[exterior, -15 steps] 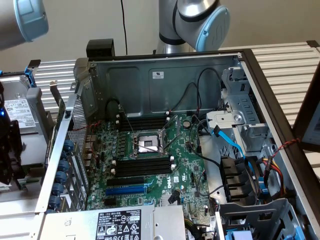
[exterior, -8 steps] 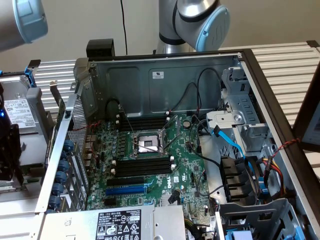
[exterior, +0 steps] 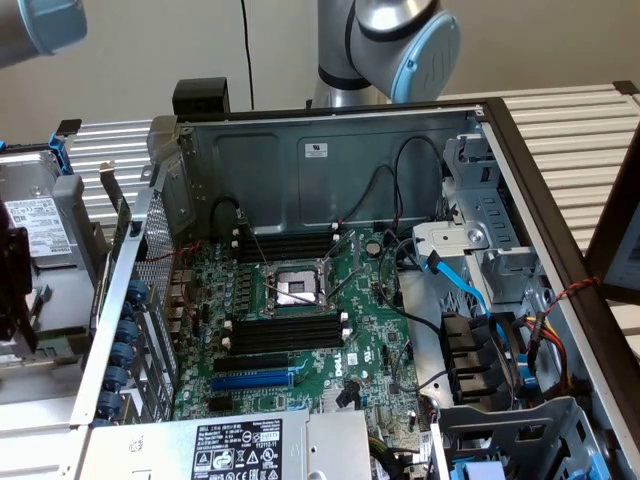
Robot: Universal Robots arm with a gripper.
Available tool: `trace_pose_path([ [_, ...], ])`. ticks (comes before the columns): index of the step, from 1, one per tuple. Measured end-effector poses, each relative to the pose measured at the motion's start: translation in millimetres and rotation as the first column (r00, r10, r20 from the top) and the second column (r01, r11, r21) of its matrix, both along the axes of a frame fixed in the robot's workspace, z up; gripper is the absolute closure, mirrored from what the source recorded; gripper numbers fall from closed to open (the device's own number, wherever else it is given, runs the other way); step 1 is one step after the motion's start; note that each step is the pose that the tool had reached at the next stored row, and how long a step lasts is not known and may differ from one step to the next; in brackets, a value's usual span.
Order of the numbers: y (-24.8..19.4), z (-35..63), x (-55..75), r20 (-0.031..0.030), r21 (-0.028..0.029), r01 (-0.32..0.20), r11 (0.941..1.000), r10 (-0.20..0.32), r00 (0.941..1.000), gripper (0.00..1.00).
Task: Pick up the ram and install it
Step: 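Pick up the ram and move it above insertion slot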
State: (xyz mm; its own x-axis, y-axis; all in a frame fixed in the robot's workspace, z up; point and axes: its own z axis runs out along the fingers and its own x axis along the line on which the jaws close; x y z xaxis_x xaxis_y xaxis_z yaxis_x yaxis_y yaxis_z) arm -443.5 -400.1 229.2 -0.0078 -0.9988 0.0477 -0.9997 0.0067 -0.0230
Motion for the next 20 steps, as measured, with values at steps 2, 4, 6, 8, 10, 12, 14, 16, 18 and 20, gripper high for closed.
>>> trace_pose_path([
  [2, -0.2, 9.0, -0.1, 0.0, 0.0, 0.0, 1.0, 0.0, 1.0, 0.87],
  [4, -0.4, 18.1, -0.1, -0.0001, -0.0001, 0.0, 1.0, 0.0, 1.0, 0.87],
  [6, -0.8, 27.5, -0.1, 0.0, 0.0, 0.0, 1.0, 0.0, 1.0, 0.87],
  [8, -1.4, 36.4, -0.1, 0.0, 0.0, 0.0, 1.0, 0.0, 1.0, 0.87],
  [10, -2.2, 45.5, -0.1, -0.0001, 0.0, 0.0, 1.0, 0.0, 1.0, 0.87],
  [12, -3.6, 54.5, 0.0, -0.0001, 0.0, 0.0, 1.0, 0.0, 1.0, 0.87],
  [14, -6.0, 63.7, 1.7, -0.0001, -0.0001, 0.0, 1.0, 0.0, 1.0, 0.87],
  [16, -9.4, 72.6, 6.3, -0.0004, -0.0001, 0.0, 1.0, 0.0, 1.0, 0.87],
  [18, -13.3, 81.8, 13.2, -0.0011, -0.0001, 0.0, 1.0, 0.0, 1.0, 0.87],
  [20, -16.8, 90.9, 20.6, -0.0018, 0.0, 0.0, 1.0, 0.0, 1.0, 0.87],
])
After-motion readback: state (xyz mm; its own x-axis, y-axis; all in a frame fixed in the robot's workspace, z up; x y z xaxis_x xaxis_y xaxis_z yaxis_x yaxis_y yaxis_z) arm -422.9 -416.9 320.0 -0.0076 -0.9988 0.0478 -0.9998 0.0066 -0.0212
